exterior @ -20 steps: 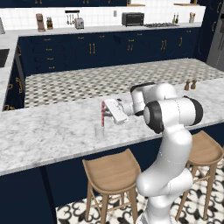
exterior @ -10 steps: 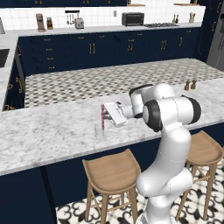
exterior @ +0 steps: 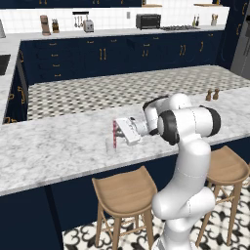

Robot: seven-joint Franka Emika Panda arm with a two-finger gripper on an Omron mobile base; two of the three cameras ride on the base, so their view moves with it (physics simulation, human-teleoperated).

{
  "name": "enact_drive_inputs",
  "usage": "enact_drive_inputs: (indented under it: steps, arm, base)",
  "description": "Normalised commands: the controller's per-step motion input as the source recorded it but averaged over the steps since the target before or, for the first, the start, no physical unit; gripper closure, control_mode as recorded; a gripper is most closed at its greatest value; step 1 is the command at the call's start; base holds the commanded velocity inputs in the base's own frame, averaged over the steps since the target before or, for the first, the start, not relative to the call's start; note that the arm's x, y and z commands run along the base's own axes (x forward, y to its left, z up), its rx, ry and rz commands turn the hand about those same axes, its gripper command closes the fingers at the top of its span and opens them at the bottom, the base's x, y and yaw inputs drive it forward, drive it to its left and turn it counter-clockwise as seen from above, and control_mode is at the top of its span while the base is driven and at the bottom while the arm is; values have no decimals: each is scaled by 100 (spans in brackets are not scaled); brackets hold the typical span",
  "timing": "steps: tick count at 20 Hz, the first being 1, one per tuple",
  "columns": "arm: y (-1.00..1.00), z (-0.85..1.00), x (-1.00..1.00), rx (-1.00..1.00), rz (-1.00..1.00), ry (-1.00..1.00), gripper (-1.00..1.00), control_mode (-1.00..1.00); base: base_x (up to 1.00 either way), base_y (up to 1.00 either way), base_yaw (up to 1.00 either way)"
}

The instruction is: Take a straw from the drawer in front and place it inside the glass cup on the dining counter.

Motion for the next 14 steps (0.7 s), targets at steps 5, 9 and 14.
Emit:
enact_drive_inputs:
  steps: [5, 9, 14]
  arm:
    - [1, -1, 8, 0, 0, 0, 100, -100]
    - [0, 54, -12, 0, 0, -5, 100, -100]
    - [0, 70, -15, 1, 0, -1, 100, -100]
  base:
    - [0, 0, 0]
    - [0, 0, 0]
    - [0, 0, 0]
